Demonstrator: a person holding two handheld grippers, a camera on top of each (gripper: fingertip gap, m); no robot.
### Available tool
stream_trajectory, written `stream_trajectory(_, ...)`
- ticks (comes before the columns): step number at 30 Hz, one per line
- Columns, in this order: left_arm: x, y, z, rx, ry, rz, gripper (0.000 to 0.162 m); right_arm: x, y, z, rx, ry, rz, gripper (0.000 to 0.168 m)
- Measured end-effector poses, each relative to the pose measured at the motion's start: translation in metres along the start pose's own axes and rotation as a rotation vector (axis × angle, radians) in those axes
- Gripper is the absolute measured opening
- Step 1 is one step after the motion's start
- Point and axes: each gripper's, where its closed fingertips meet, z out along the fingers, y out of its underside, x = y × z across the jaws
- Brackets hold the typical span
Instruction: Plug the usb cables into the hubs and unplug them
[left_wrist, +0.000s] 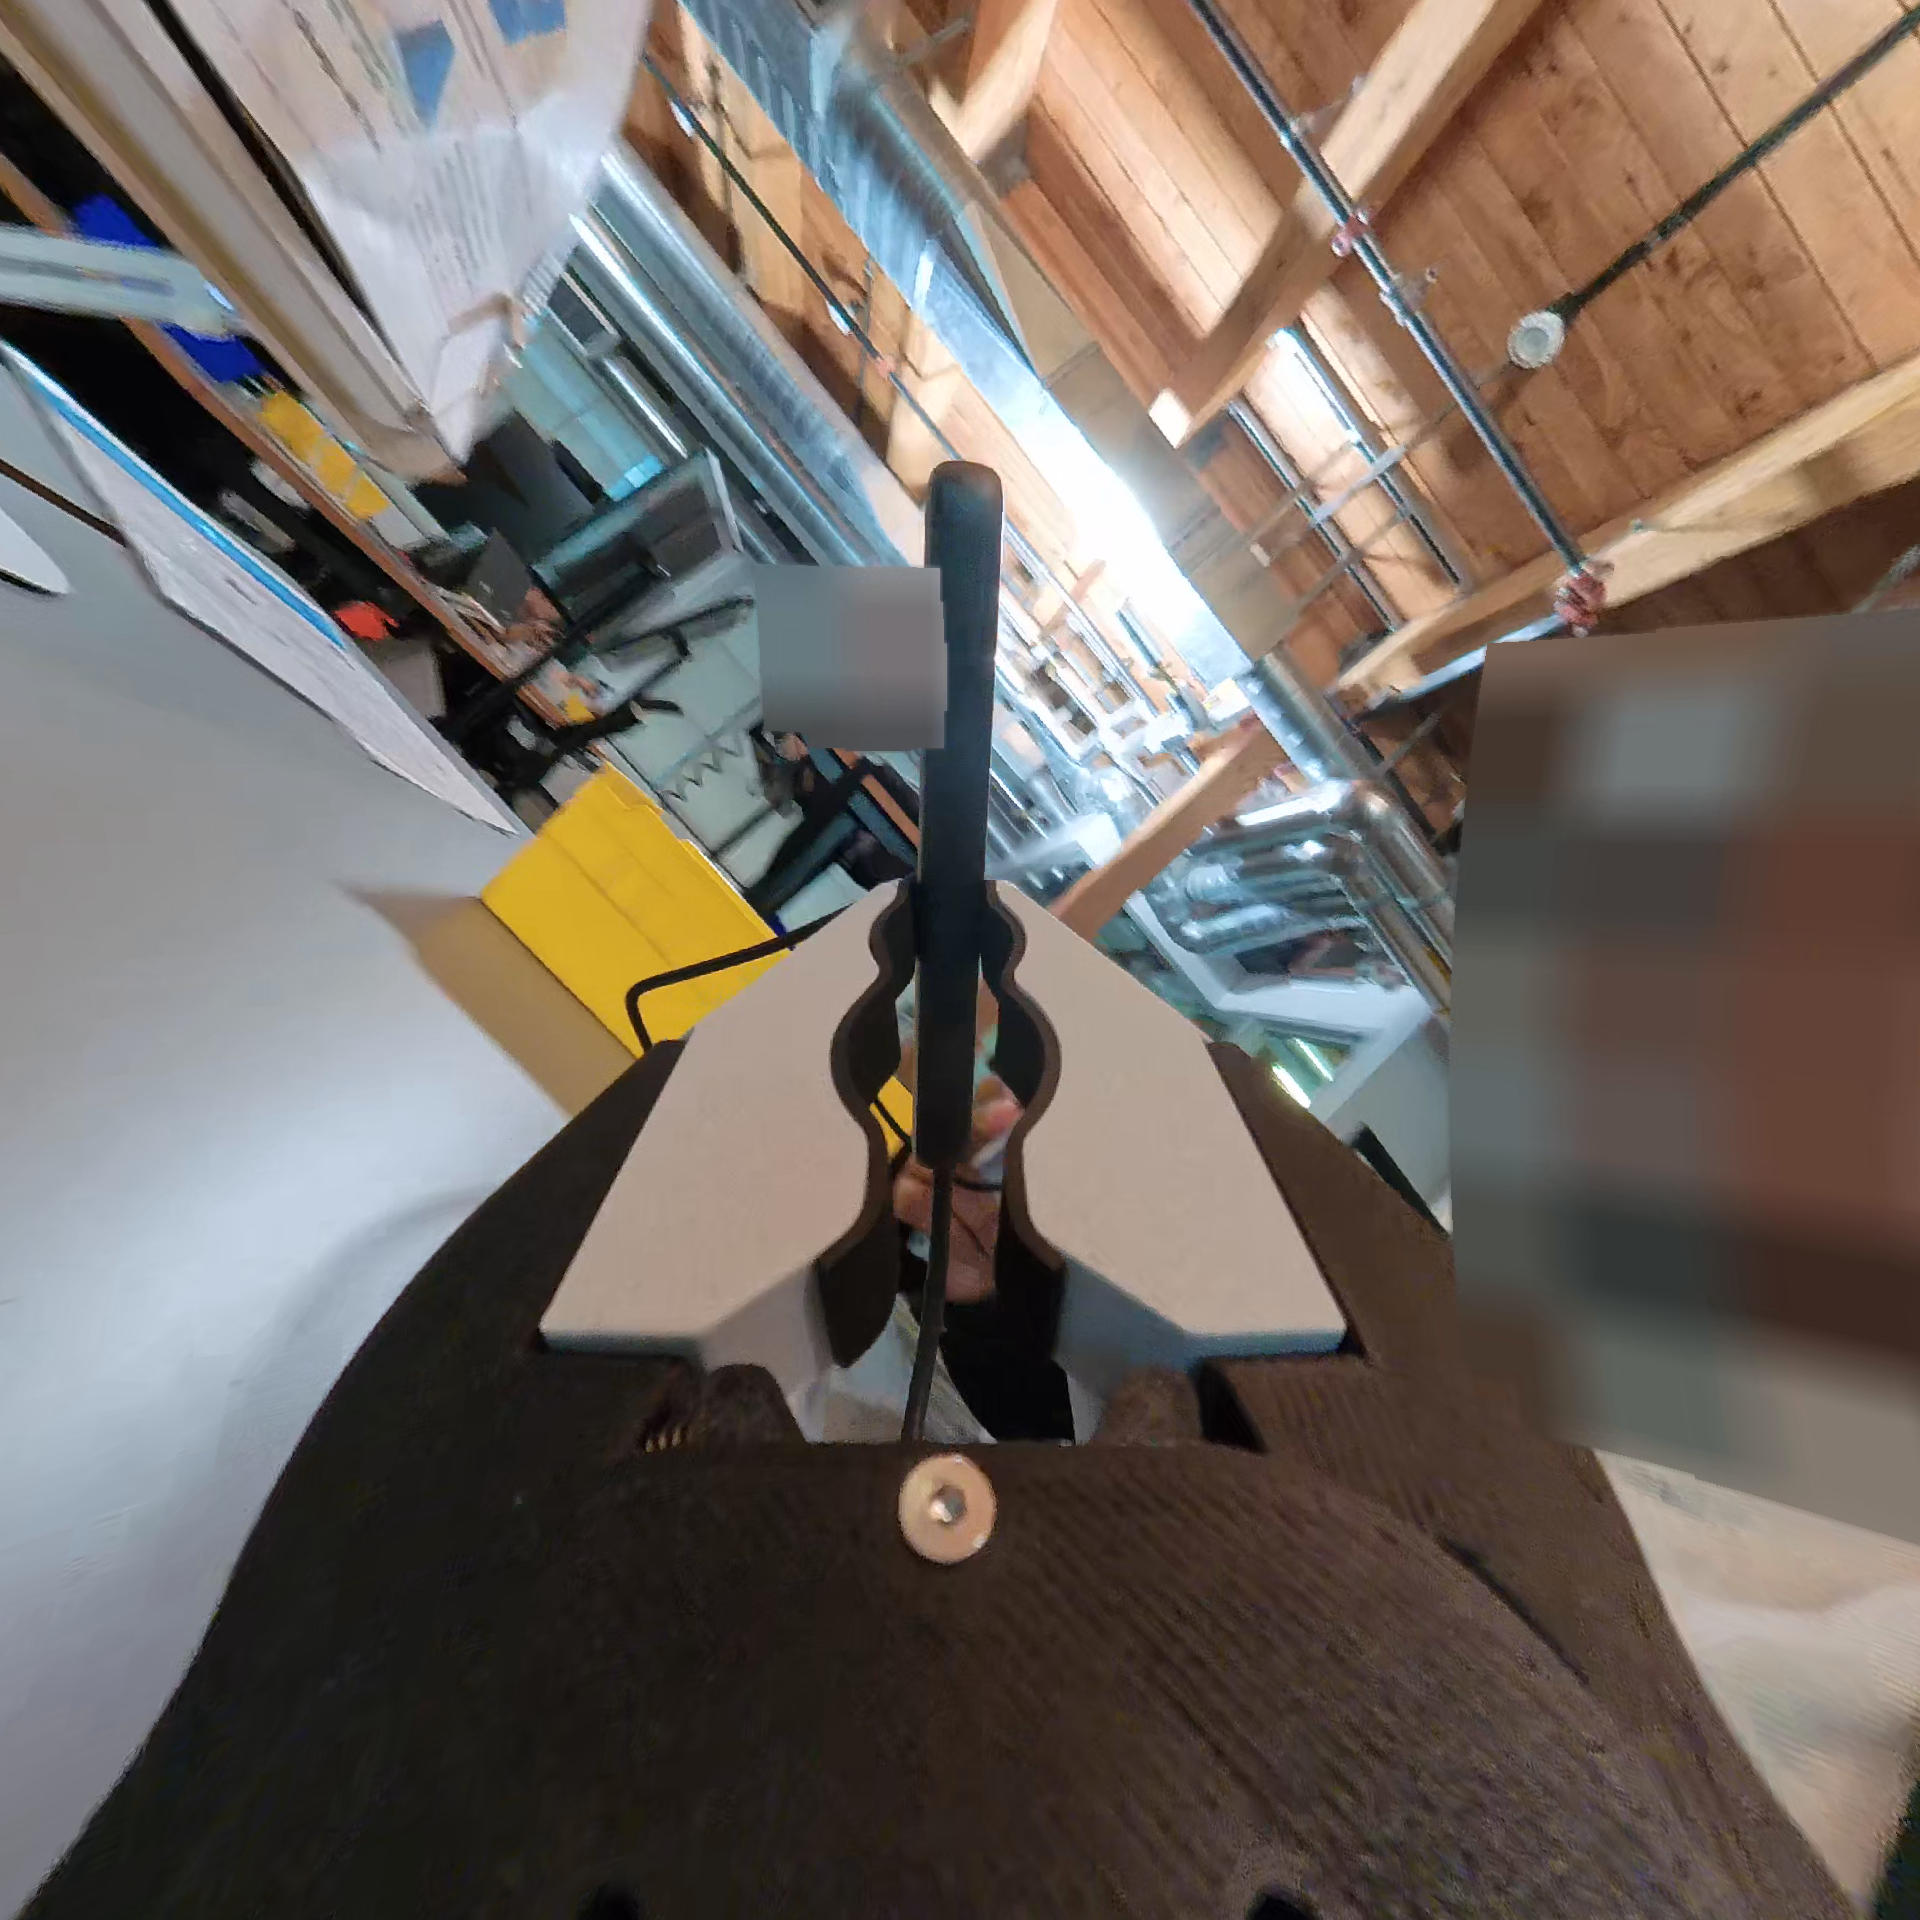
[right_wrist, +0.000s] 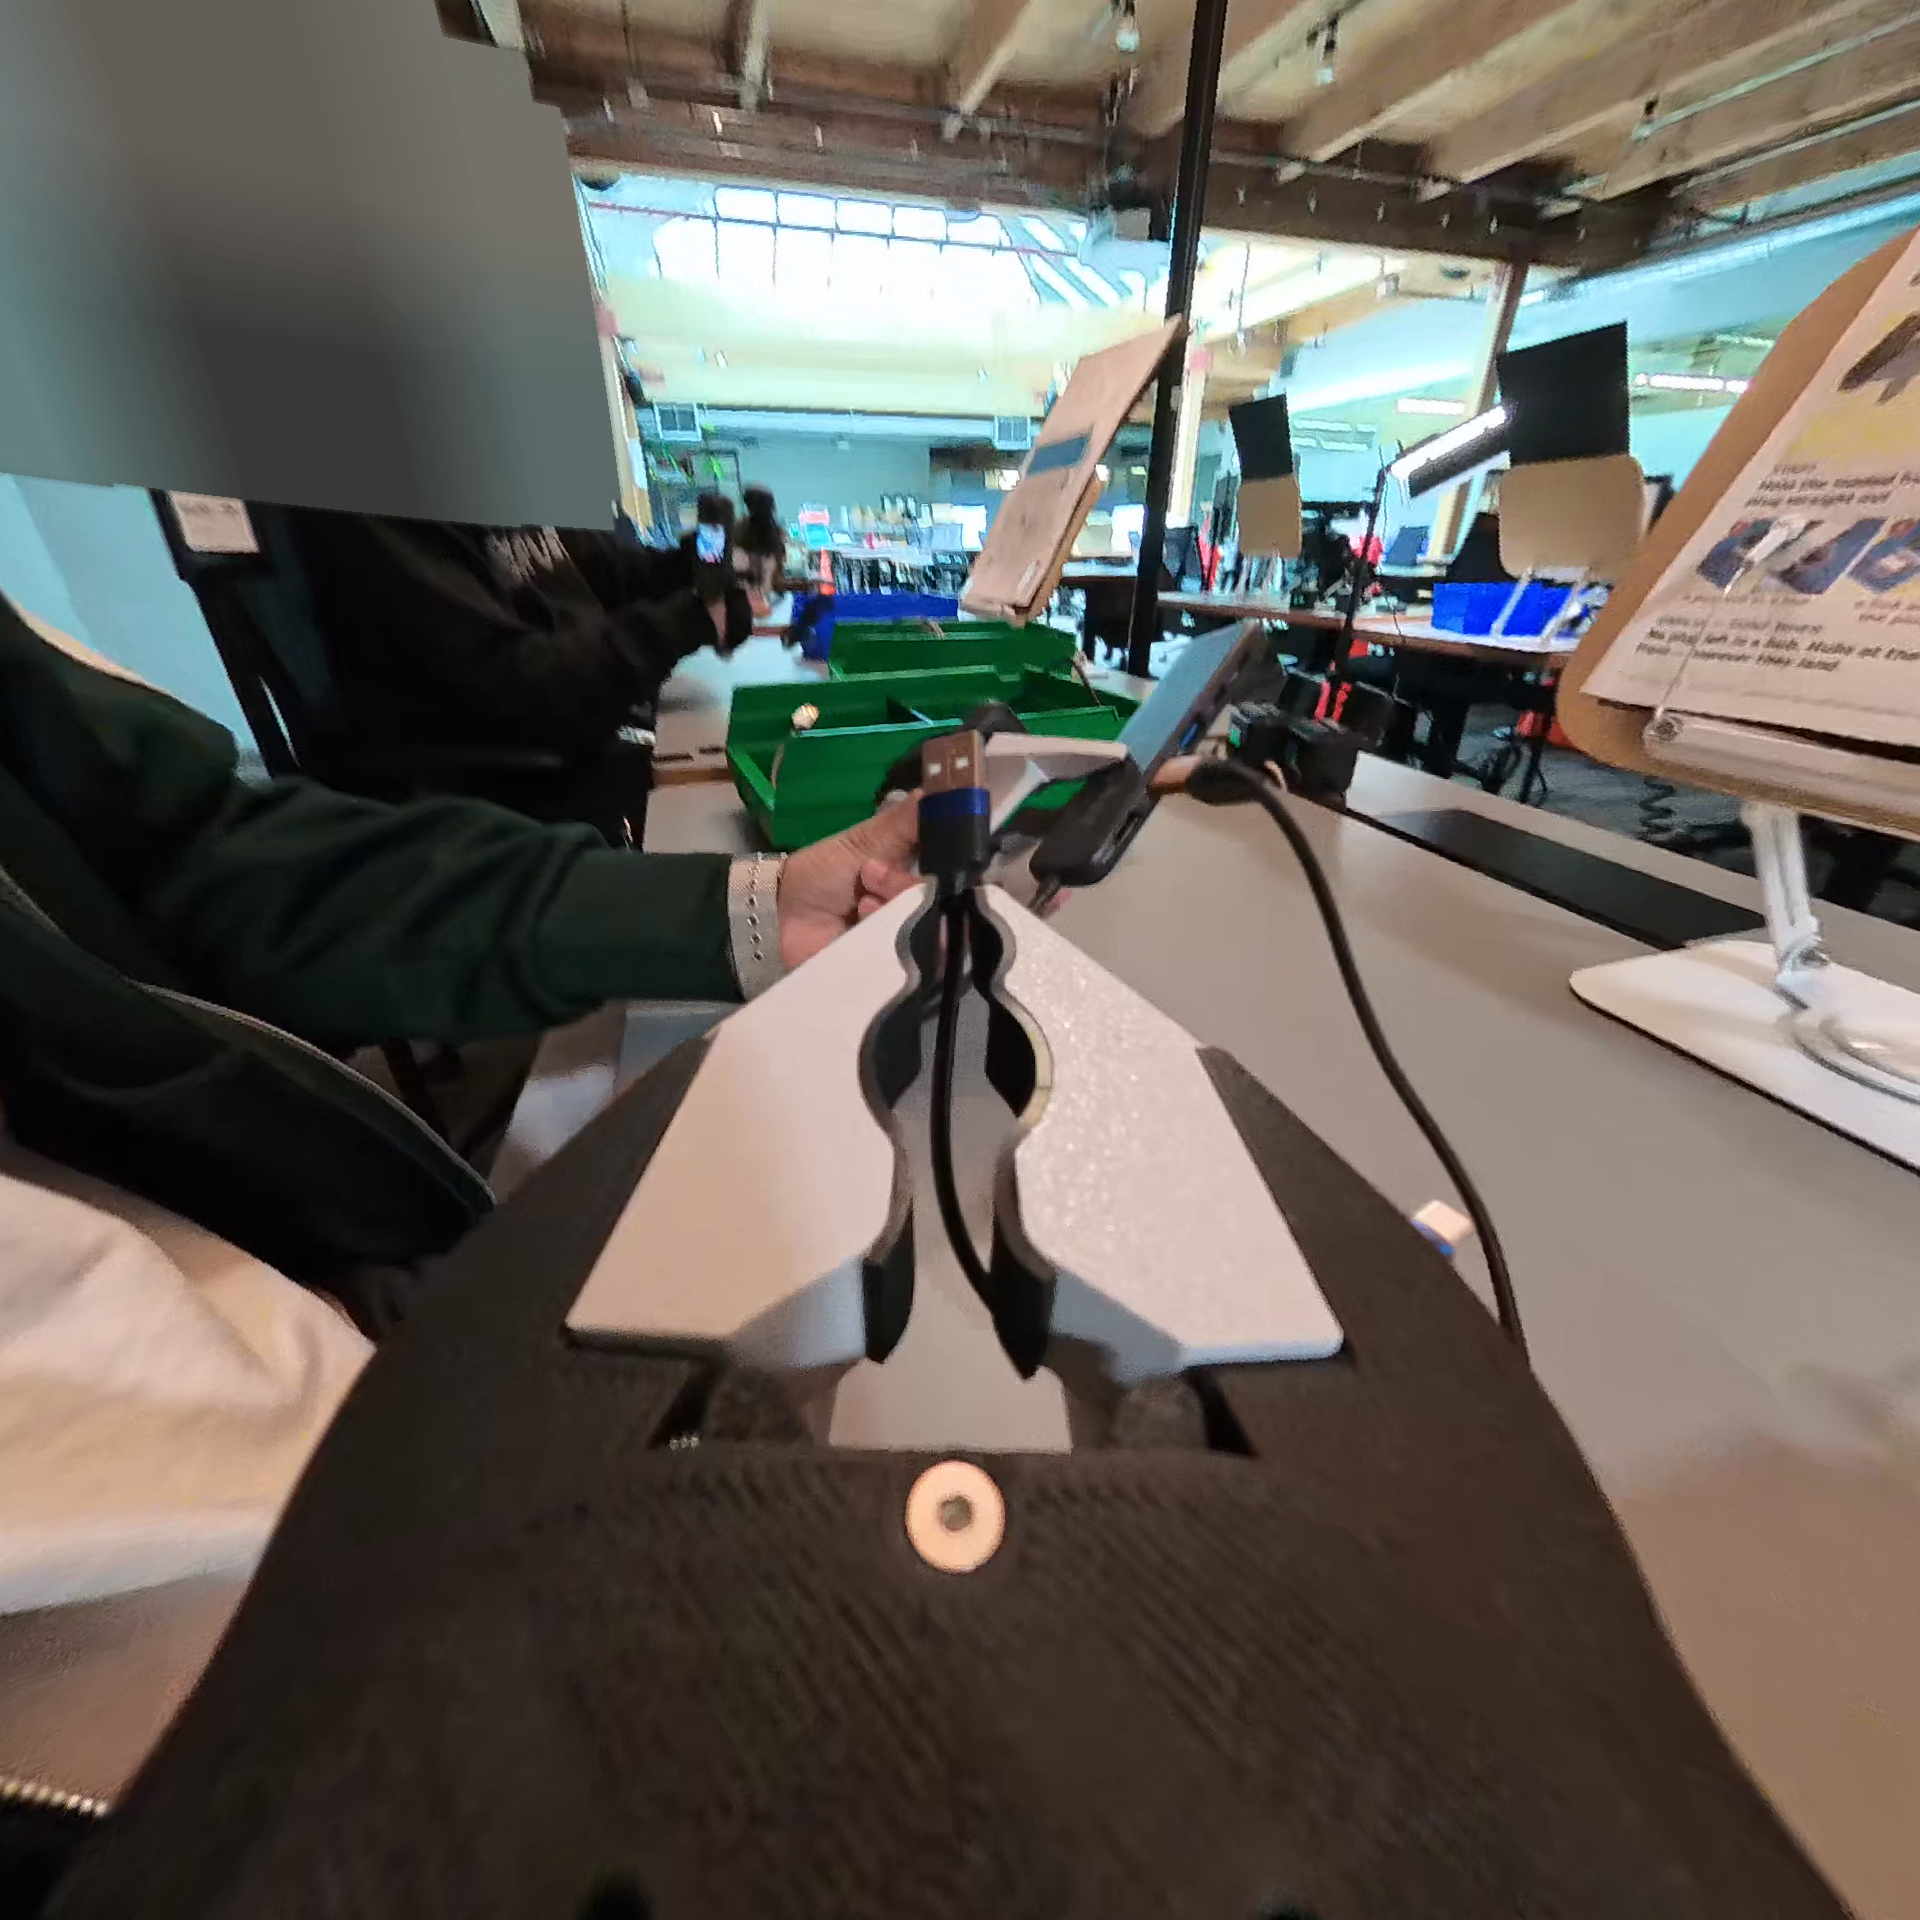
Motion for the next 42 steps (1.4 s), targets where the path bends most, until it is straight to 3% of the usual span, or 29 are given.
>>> stream_trajectory(3,0.018,0.015,0.005,-0.126,0.129,-0.032,0.009,-0.006,-0.013,-0.005,0.067,-0.037,0.011,0.004)
stream_trajectory(7,0.029,0.027,0.007,-0.202,0.172,0.036,0.009,-0.018,-0.039,-0.015,0.185,-0.123,0.116,0.003)
stream_trajectory(15,0.061,0.052,0.008,-0.321,0.351,0.026,0.009,-0.003,-0.068,-0.042,0.288,0.024,0.105,0.002)
stream_trajectory(18,0.061,0.059,0.011,-0.346,0.350,0.030,0.009,0.013,-0.054,-0.045,0.222,0.105,0.087,0.002)
stream_trajectory(24,0.059,0.065,0.012,-0.372,0.341,0.029,0.009,0.014,-0.038,-0.036,0.161,0.115,0.082,0.003)
stream_trajectory(29,0.058,0.066,0.012,-0.375,0.334,0.032,0.009,0.015,-0.031,-0.033,0.093,0.192,-0.054,0.004)
stream_trajectory(38,0.052,0.066,0.014,-0.377,0.288,0.038,0.009,0.001,-0.025,-0.025,0.053,0.148,-0.143,0.004)
stream_trajectory(42,0.037,0.076,0.016,-0.438,0.190,0.049,0.008,0.007,-0.014,-0.023,-0.013,0.176,-0.165,0.004)
